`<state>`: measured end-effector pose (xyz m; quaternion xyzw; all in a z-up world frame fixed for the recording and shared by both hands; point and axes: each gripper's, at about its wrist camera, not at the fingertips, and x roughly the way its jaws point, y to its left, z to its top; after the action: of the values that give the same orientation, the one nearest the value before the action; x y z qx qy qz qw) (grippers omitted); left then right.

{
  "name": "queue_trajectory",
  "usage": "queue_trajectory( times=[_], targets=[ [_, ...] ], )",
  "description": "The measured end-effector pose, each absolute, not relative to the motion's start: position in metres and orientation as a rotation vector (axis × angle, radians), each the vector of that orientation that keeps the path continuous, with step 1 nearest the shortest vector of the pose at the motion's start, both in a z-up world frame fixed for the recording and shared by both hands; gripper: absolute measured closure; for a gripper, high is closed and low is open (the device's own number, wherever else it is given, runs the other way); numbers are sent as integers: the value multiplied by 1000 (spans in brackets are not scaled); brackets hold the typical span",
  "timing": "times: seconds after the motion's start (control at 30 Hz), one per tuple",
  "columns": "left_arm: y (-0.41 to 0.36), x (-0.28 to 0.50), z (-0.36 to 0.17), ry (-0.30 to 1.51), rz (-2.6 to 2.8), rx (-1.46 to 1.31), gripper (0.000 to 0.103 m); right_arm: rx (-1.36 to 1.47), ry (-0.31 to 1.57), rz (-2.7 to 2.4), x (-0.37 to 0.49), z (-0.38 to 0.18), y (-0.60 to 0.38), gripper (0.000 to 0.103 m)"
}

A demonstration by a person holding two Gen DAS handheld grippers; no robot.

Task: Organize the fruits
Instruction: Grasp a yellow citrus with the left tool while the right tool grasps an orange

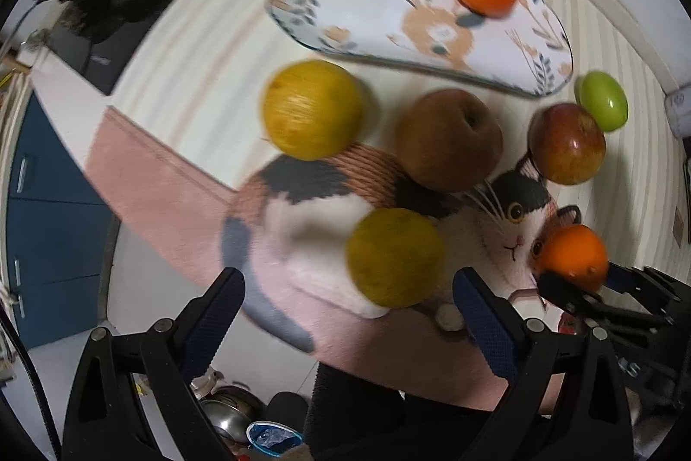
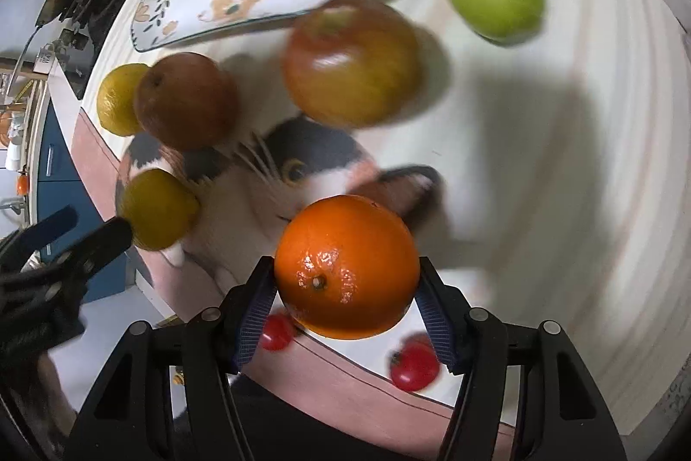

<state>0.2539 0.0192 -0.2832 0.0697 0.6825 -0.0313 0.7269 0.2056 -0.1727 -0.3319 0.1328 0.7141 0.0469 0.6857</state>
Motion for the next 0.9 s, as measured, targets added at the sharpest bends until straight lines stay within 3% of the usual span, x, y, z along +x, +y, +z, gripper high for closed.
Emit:
queue_trajectory(
  times=[0.1, 0.17, 0.23, 0.27, 0.7, 0.9],
  targets=[
    [10, 257, -302, 1541, -93, 158, 4, 320, 1608, 93, 202, -338, -180, 37],
    [4, 258, -313, 1549, -115, 162, 10, 342, 1614, 94, 201, -342, -184, 36],
    [1, 258, -319, 1558, -135, 166, 44, 351, 1614, 95, 200, -342, -186, 36],
    [1, 257, -321, 1565, -146, 159, 47, 356, 1619, 95, 200, -343, -187, 36],
    [-3, 244, -324, 1520, -136, 167, 47, 320, 1623, 66, 202, -345, -179, 36],
    [6, 241, -293, 1488, -165, 115, 47, 359, 1541, 111, 208, -303, -181, 36]
  ],
)
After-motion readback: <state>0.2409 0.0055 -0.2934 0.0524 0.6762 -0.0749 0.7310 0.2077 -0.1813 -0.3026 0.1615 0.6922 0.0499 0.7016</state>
